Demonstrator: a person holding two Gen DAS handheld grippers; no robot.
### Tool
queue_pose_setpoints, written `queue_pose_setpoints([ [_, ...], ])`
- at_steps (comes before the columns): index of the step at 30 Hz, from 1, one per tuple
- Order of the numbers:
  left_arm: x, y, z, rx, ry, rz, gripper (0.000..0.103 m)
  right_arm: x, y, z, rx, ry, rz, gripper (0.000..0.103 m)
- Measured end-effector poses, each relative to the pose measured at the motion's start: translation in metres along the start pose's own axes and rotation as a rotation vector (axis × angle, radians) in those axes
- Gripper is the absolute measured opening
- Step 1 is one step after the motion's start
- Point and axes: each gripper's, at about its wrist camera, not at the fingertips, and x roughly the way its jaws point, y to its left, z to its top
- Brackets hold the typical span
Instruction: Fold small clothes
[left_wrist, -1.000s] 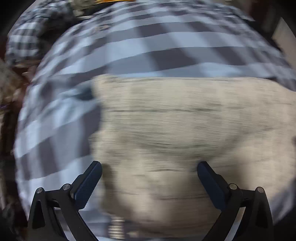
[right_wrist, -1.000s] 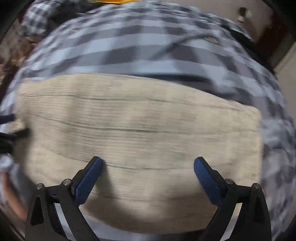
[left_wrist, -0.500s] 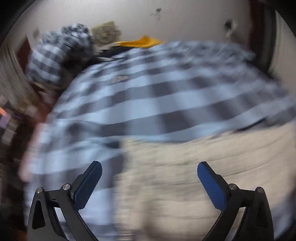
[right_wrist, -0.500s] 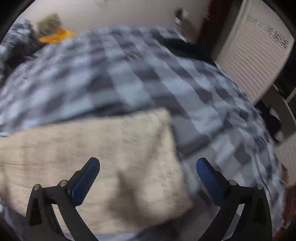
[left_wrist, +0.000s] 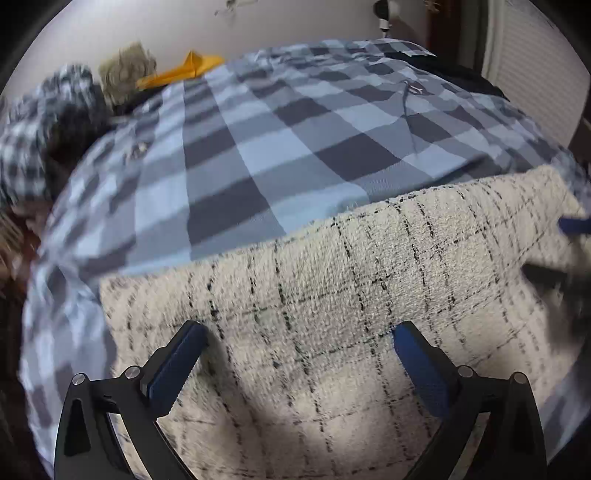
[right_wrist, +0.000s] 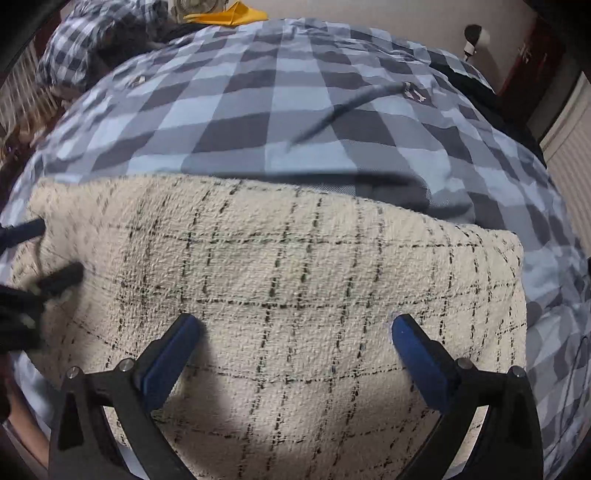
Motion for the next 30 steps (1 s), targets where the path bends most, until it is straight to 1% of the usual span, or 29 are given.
queue_pose_setpoints([
  [1,0.001,0.002,0.001,0.01,-0.005,0.022,0.103,-0.001,-0.006,0.0,0.02,-0.005,-0.027,0.102],
  [2,-0.001,0.005,0.001,0.021,-0.007,0.071,0.103,-0.001,-0.016,0.0,0.05,-0.003,-0.041,0.102],
  [3,0.0,0.011,0.0,0.024,-0.002,0.114,0.103,0.0,-0.023,-0.001,0.077,0.001,-0.042,0.102],
  [5,0.005,0.027,-0.001,0.0,0.028,0.162,0.103,-0.001,-0.038,-0.003,0.145,-0.002,-0.037,0.102],
  [6,0.005,0.036,-0.003,-0.021,0.039,0.169,0.103,-0.004,-0.042,-0.005,0.164,-0.009,-0.075,0.102],
  [8,0.006,0.056,-0.006,-0.069,0.056,0.185,0.103,-0.009,-0.051,-0.006,0.185,-0.025,-0.198,0.102],
  [9,0.004,0.063,-0.006,-0.089,0.058,0.192,0.103,-0.014,-0.057,-0.008,0.209,-0.038,-0.243,0.102],
  [11,-0.002,0.074,-0.005,-0.128,0.053,0.256,0.103,-0.023,-0.069,-0.013,0.268,-0.059,-0.29,0.102],
  [13,-0.015,0.08,-0.003,-0.152,0.036,0.365,0.103,-0.033,-0.077,-0.018,0.319,-0.079,-0.274,0.102],
  [14,-0.019,0.082,-0.002,-0.156,0.023,0.386,0.103,-0.038,-0.079,-0.02,0.338,-0.089,-0.256,0.102],
  [15,-0.027,0.082,-0.001,-0.159,0.001,0.386,0.103,-0.044,-0.08,-0.022,0.352,-0.099,-0.234,0.102],
  [16,-0.033,0.081,-0.001,-0.163,-0.016,0.355,0.103,-0.047,-0.078,-0.023,0.358,-0.107,-0.205,0.102],
  [17,-0.039,0.079,-0.001,-0.17,-0.028,0.295,0.103,-0.05,-0.076,-0.024,0.357,-0.117,-0.175,0.102],
  [18,-0.042,0.075,-0.003,-0.182,-0.027,0.195,0.103,-0.052,-0.072,-0.023,0.349,-0.129,-0.147,0.102],
  [20,-0.038,0.064,-0.005,-0.2,0.02,0.014,0.103,-0.057,-0.056,-0.021,0.298,-0.156,-0.091,0.102],
  [22,-0.028,0.052,-0.008,-0.195,0.07,-0.091,0.103,-0.047,-0.042,-0.017,0.235,-0.149,-0.064,0.102],
  [23,-0.021,0.045,-0.01,-0.179,0.1,-0.107,0.103,-0.04,-0.03,-0.014,0.183,-0.124,-0.048,0.102],
  [25,-0.01,0.037,-0.014,-0.128,0.148,-0.065,0.103,-0.027,-0.02,-0.015,0.126,-0.066,-0.047,0.102],
  [26,-0.002,0.037,-0.019,-0.087,0.174,0.002,0.103,-0.014,-0.015,-0.015,0.09,-0.013,-0.077,0.102],
  [27,0.004,0.04,-0.022,-0.072,0.189,0.049,0.103,-0.003,-0.013,-0.015,0.064,0.026,-0.117,0.102],
  [28,0.009,0.051,-0.025,-0.08,0.21,0.078,0.103,0.006,-0.014,-0.016,0.049,0.056,-0.131,0.102],
  [30,0.011,0.076,-0.028,-0.159,0.234,0.061,0.103,0.008,-0.028,-0.017,0.109,0.068,-0.072,0.102],
])
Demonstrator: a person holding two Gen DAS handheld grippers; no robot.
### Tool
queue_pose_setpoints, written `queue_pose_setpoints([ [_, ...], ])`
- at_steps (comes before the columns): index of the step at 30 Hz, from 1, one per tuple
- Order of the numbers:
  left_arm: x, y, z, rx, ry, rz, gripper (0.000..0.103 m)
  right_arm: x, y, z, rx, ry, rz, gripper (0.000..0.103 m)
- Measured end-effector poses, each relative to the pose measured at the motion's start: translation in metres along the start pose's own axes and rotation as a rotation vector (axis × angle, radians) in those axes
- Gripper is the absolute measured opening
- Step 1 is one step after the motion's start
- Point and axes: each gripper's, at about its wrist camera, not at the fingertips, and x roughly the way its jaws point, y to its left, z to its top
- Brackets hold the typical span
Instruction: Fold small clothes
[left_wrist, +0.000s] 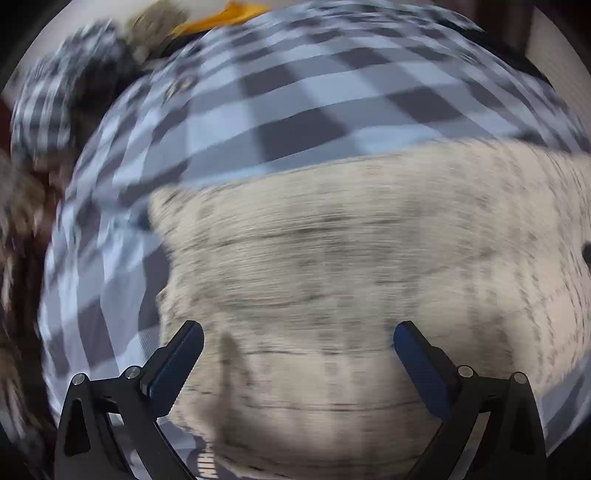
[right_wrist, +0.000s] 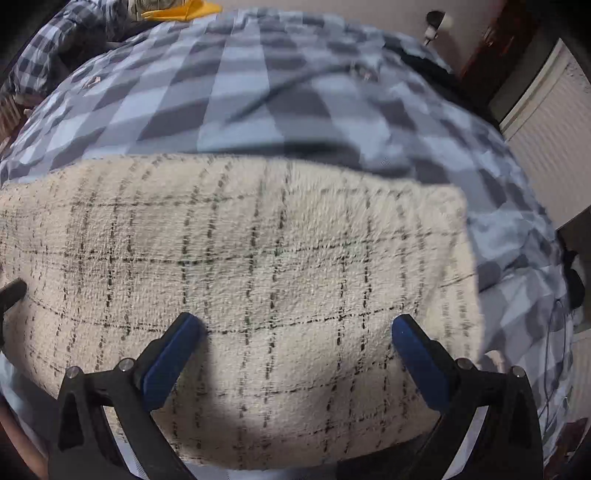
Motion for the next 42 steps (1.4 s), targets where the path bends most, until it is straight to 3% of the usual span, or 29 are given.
queue_pose_setpoints([
  [4,0.009,0.06,0.002,-0.156,0.064,0.035,0.103,-0.002,-0.049,0.004,0.183,0.002,-0.112,0.102],
  [7,0.014,0.098,-0.007,-0.261,0.111,0.072,0.103,-0.001,-0.089,-0.002,0.37,0.021,-0.068,0.102],
  [8,0.01,0.111,-0.008,-0.296,0.124,0.167,0.103,-0.003,-0.1,-0.005,0.427,0.016,-0.072,0.102],
  [10,-0.008,0.124,-0.01,-0.317,0.095,0.256,0.103,-0.012,-0.112,-0.005,0.472,-0.01,-0.095,0.102],
  [12,-0.034,0.127,-0.009,-0.311,0.026,0.203,0.103,-0.031,-0.123,-0.003,0.481,-0.03,-0.1,0.102],
  [16,-0.091,0.111,-0.013,-0.288,-0.106,0.035,0.103,-0.059,-0.138,-0.013,0.535,-0.049,0.058,0.102],
  [20,-0.097,0.081,-0.01,-0.25,-0.106,-0.177,0.103,-0.036,-0.148,-0.044,0.724,0.137,0.295,0.102],
  [22,-0.089,0.069,-0.015,-0.236,-0.074,-0.226,0.103,-0.022,-0.147,-0.057,0.783,0.192,0.352,0.102],
  [25,-0.072,0.05,-0.017,-0.173,-0.018,-0.193,0.103,0.004,-0.143,-0.069,0.826,0.249,0.385,0.102],
  [28,-0.067,0.043,-0.017,-0.136,-0.017,-0.16,0.103,0.019,-0.143,-0.069,0.881,0.263,0.415,0.102],
  [34,-0.063,0.034,-0.016,-0.111,0.006,-0.166,0.103,0.039,-0.146,-0.057,0.9,0.239,0.361,0.102],
  [36,-0.067,0.033,-0.016,-0.1,-0.007,-0.153,0.103,0.046,-0.14,-0.051,0.876,0.253,0.342,0.095],
  [38,-0.069,0.034,-0.015,-0.094,-0.02,-0.138,0.103,0.051,-0.132,-0.041,0.838,0.259,0.32,0.063],
  [39,-0.07,0.034,-0.015,-0.094,-0.024,-0.134,0.103,0.05,-0.127,-0.038,0.826,0.249,0.313,0.059],
  [41,-0.07,0.036,-0.014,-0.1,-0.026,-0.132,0.103,0.044,-0.123,-0.031,0.819,0.196,0.303,0.033],
  [42,-0.07,0.037,-0.015,-0.105,-0.024,-0.135,0.103,0.038,-0.123,-0.035,0.824,0.17,0.303,0.028],
])
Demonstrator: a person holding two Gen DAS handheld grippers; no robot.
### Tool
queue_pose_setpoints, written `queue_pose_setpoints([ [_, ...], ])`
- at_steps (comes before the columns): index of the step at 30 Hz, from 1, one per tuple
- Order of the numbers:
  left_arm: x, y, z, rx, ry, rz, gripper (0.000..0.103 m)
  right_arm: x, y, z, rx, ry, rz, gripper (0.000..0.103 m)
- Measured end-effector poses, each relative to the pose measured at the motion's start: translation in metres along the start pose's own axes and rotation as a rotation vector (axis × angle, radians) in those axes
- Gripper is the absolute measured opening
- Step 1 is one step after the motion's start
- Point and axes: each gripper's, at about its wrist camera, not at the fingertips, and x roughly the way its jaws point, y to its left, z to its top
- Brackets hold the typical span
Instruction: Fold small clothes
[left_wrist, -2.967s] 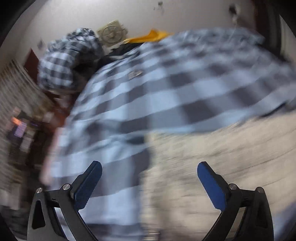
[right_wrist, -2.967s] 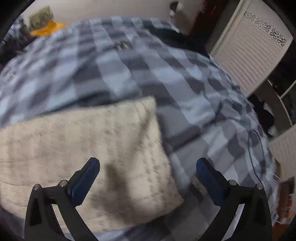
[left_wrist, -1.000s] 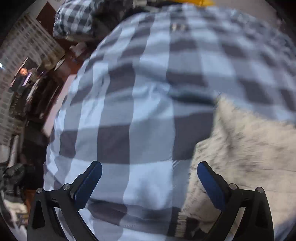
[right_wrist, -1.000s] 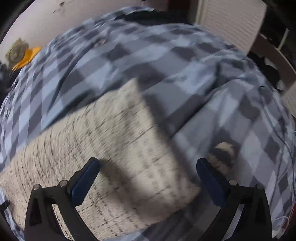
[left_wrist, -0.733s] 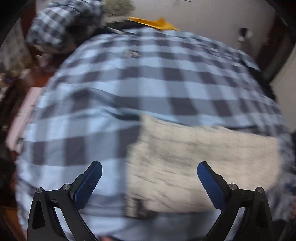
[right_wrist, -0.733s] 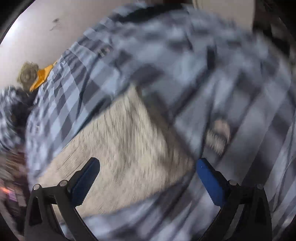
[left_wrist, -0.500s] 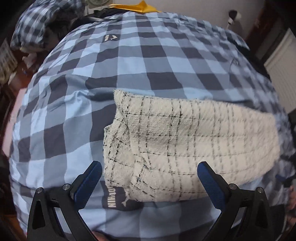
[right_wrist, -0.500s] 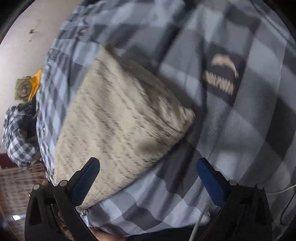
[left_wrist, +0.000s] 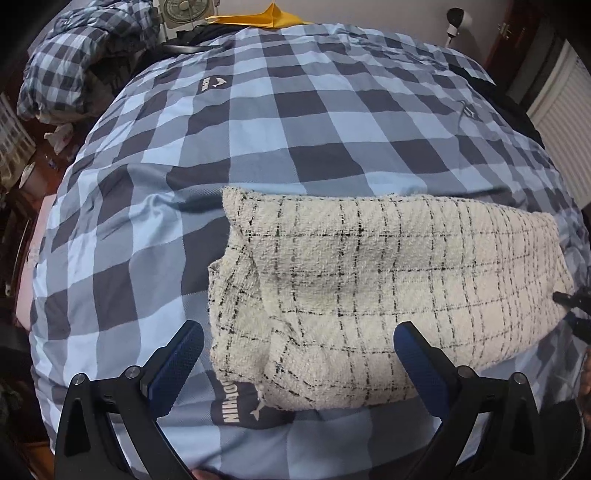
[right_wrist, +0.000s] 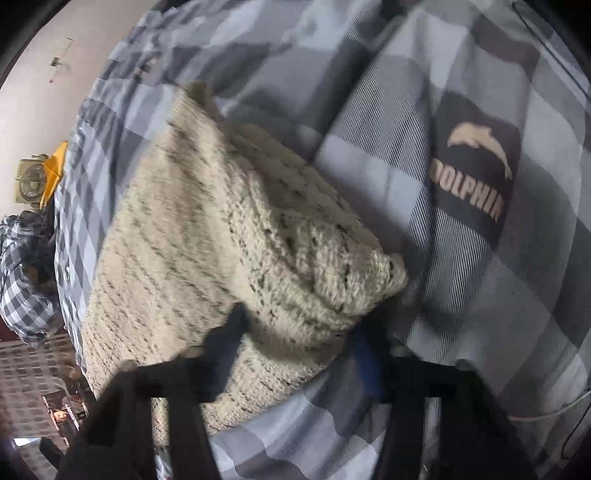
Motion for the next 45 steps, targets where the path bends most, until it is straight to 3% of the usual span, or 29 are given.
queue_pose_setpoints([
  [2,0.001,0.002,0.0,-0.009,0.004,-0.005,0.103,-0.015,0.004,-0.002,-0.009,-0.068,0.046,0.018],
  [5,0.001,0.0,-0.001,-0.01,0.001,-0.022,0.103,-0.042,0.006,-0.002,-0.047,-0.141,0.135,0.013],
  [11,-0.011,-0.039,-0.002,0.073,-0.034,-0.041,0.103,-0.072,0.004,-0.001,-0.08,-0.182,0.215,0.009],
  [13,-0.006,-0.065,0.005,0.11,-0.035,-0.047,0.103,-0.077,0.0,-0.005,-0.096,-0.204,0.202,0.009],
  [18,0.026,-0.133,0.026,0.205,-0.053,0.039,0.103,-0.09,-0.007,-0.011,-0.083,-0.262,0.205,0.008],
  [21,0.054,-0.157,0.032,0.2,-0.016,0.039,0.103,-0.108,-0.02,-0.01,-0.102,-0.297,0.175,0.008],
  [23,0.075,-0.17,0.031,0.214,0.009,0.077,0.103,-0.111,-0.018,-0.006,-0.14,-0.315,0.122,0.008],
  [27,0.087,-0.184,0.021,0.262,-0.063,0.167,0.103,-0.106,-0.01,-0.003,-0.172,-0.296,0.118,0.008],
  [31,0.089,-0.173,0.02,0.217,-0.061,0.129,0.103,-0.127,0.025,-0.012,-0.269,-0.36,0.154,0.008],
  [35,0.087,-0.167,0.022,0.221,-0.054,0.082,0.103,-0.15,0.094,-0.044,-0.432,-0.441,0.169,0.008],
  [38,0.075,-0.145,0.031,0.166,0.013,-0.034,0.103,-0.159,0.141,-0.078,-0.563,-0.501,0.191,0.008],
  [41,0.045,-0.092,0.045,-0.008,0.048,-0.165,0.103,-0.159,0.185,-0.121,-0.711,-0.531,0.232,0.008],
  [43,0.021,-0.048,0.052,-0.108,0.037,-0.21,0.103,-0.152,0.213,-0.149,-0.811,-0.533,0.251,0.008],
  [45,0.001,-0.011,0.055,-0.155,0.005,-0.21,0.103,-0.136,0.243,-0.182,-0.938,-0.524,0.261,0.009],
])
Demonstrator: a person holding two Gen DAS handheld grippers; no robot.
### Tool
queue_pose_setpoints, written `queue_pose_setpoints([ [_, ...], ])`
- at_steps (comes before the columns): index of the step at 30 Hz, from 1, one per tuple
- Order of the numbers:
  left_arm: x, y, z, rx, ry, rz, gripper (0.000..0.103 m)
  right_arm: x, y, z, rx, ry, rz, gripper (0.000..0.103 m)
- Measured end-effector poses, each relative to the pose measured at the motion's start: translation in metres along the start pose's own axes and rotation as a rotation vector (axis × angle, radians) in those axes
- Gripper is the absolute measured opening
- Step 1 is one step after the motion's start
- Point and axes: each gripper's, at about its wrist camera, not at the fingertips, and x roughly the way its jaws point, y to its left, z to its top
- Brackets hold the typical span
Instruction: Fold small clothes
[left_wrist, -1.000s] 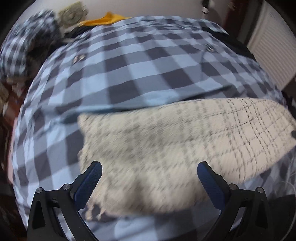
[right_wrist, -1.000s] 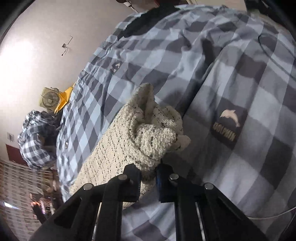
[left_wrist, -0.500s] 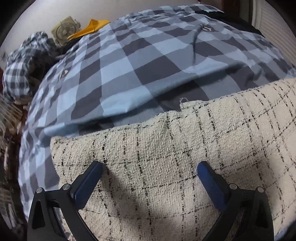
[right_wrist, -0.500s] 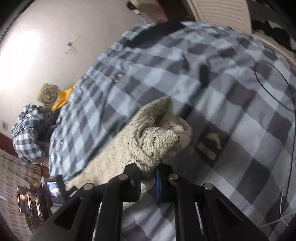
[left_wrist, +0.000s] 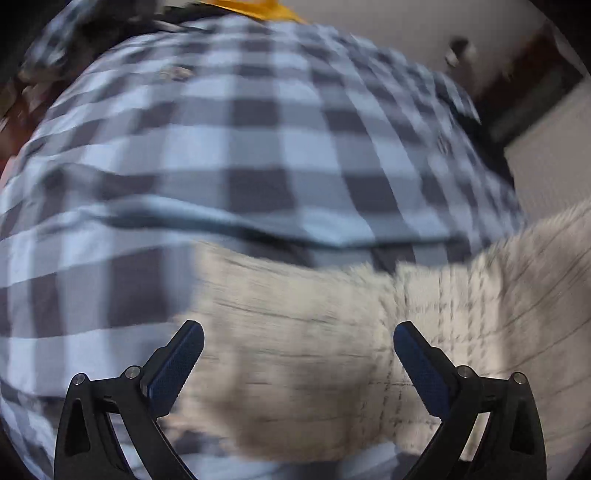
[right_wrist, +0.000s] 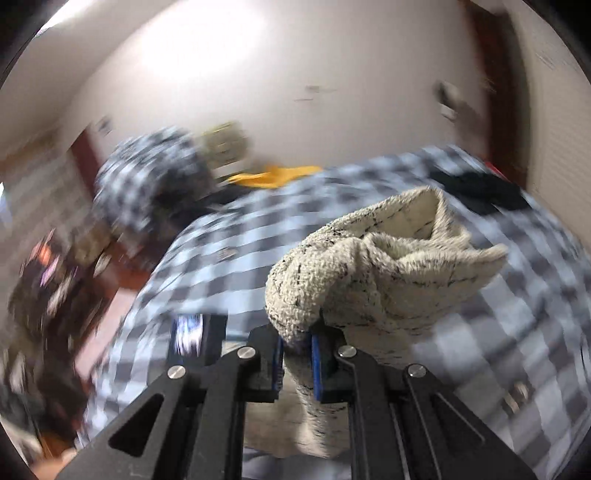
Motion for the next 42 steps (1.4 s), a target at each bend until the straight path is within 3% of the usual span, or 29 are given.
queue_pose_setpoints([
  [3,-0.041,0.051,0.004,-0.048,-0.099,0.101,0.103,0.039,0.048,-0.017,-0.088,0.072,0.094,0.009],
  [5,-0.062,0.085,0.002,-0.097,-0.167,0.19,0.103,0.086,0.065,-0.041,-0.073,0.198,0.138,0.009],
  [8,-0.073,0.113,-0.001,-0.151,-0.202,0.196,0.103,0.156,0.067,-0.087,-0.026,0.388,0.132,0.009],
  [11,-0.073,0.111,-0.001,-0.109,-0.211,0.205,0.103,0.219,0.046,-0.139,0.042,0.603,0.131,0.011],
  [14,-0.068,0.098,0.004,-0.065,-0.208,0.182,0.103,0.232,0.022,-0.157,0.157,0.697,0.267,0.013],
  [18,-0.065,0.083,0.007,-0.05,-0.203,0.124,0.103,0.195,0.007,-0.128,0.193,0.748,0.355,0.017],
  [19,-0.064,0.078,0.006,-0.048,-0.201,0.112,0.103,0.181,0.003,-0.118,0.186,0.744,0.37,0.025],
  [22,-0.056,0.059,0.001,-0.005,-0.172,0.065,0.103,0.132,-0.025,-0.093,0.243,0.657,0.529,0.101],
  [24,-0.047,0.045,-0.004,0.024,-0.137,0.032,0.103,0.097,-0.051,-0.078,0.291,0.538,0.578,0.102],
  [25,-0.043,0.041,-0.006,0.03,-0.123,0.021,0.103,0.09,-0.057,-0.074,0.289,0.523,0.562,0.102],
  [27,-0.036,0.033,-0.011,0.038,-0.095,0.002,0.103,0.074,-0.076,-0.067,0.252,0.427,0.44,0.102],
  [28,-0.034,0.03,-0.013,0.041,-0.088,0.005,0.103,0.067,-0.087,-0.067,0.201,0.367,0.273,0.102],
  [30,-0.034,0.024,-0.021,0.066,-0.074,0.015,0.103,0.074,-0.087,-0.071,0.133,0.369,0.051,0.102],
  [34,-0.038,0.007,-0.039,0.179,-0.04,-0.001,0.103,0.086,-0.077,-0.105,0.024,0.463,0.007,0.102],
  [36,-0.049,0.007,-0.043,0.197,-0.079,0.029,0.103,0.077,-0.064,-0.111,-0.1,0.463,-0.07,0.102],
  [42,-0.071,0.054,-0.026,0.002,-0.155,0.053,0.103,0.092,0.027,-0.139,-0.61,0.442,-0.15,0.102],
])
